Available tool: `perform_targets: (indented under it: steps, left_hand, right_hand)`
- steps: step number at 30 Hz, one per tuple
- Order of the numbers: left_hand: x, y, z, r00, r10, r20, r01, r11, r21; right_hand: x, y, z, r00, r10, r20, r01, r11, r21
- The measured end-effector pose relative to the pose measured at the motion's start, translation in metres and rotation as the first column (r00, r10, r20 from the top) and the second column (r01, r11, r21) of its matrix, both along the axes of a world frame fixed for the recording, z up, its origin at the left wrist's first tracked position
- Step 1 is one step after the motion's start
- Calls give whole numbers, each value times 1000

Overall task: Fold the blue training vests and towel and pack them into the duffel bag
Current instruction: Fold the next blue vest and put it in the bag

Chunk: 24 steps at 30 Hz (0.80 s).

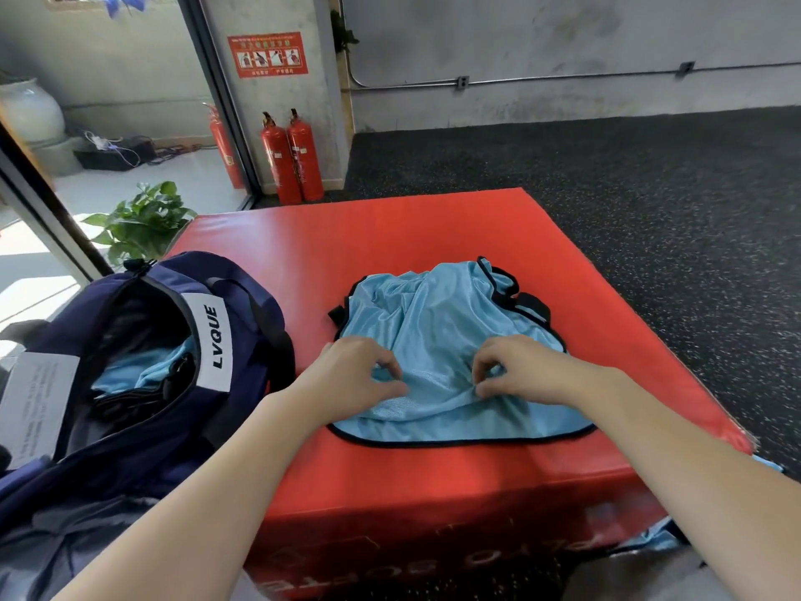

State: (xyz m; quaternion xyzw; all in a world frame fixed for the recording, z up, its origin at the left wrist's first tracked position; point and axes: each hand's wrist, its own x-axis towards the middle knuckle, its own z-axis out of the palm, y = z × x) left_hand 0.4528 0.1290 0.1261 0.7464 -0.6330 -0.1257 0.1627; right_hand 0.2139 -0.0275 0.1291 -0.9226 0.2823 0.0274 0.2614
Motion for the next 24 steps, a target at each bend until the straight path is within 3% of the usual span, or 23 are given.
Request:
perform_targets:
  steps: [6, 8, 11, 16, 18, 22, 24]
  left_hand:
    - [-25, -2, -6, 988, -146, 54, 144, 989, 35]
    - [-24, -5, -1, 996, -82, 42, 82, 997, -9]
    - [-17, -7, 11, 981, 100, -167, -110, 992, -53]
    - [-12, -10, 21, 934, 173, -314, -227, 963, -147]
    - [-9, -11, 15, 938, 200, -284, -259, 947, -188]
    - [-10, -13, -2, 984, 175, -22, -175, 956, -236]
    - [-16, -15, -3, 992, 127, -22, -128, 956, -264]
  right_hand:
    - [-4, -8, 12, 944, -207, 256, 183, 977, 113]
    - [-7, -10, 17, 910, -258, 324, 223, 964, 143]
    - [-11, -12, 23, 880, -303, 367, 240, 948, 209]
    - [-15, -15, 26, 869, -323, 376, 259, 942, 211]
    - [-16, -16, 21, 901, -283, 328, 260, 959, 113]
    - [-15, -17, 10, 954, -200, 225, 209, 978, -15]
    - [-13, -15, 10, 961, -168, 221, 188, 979, -75]
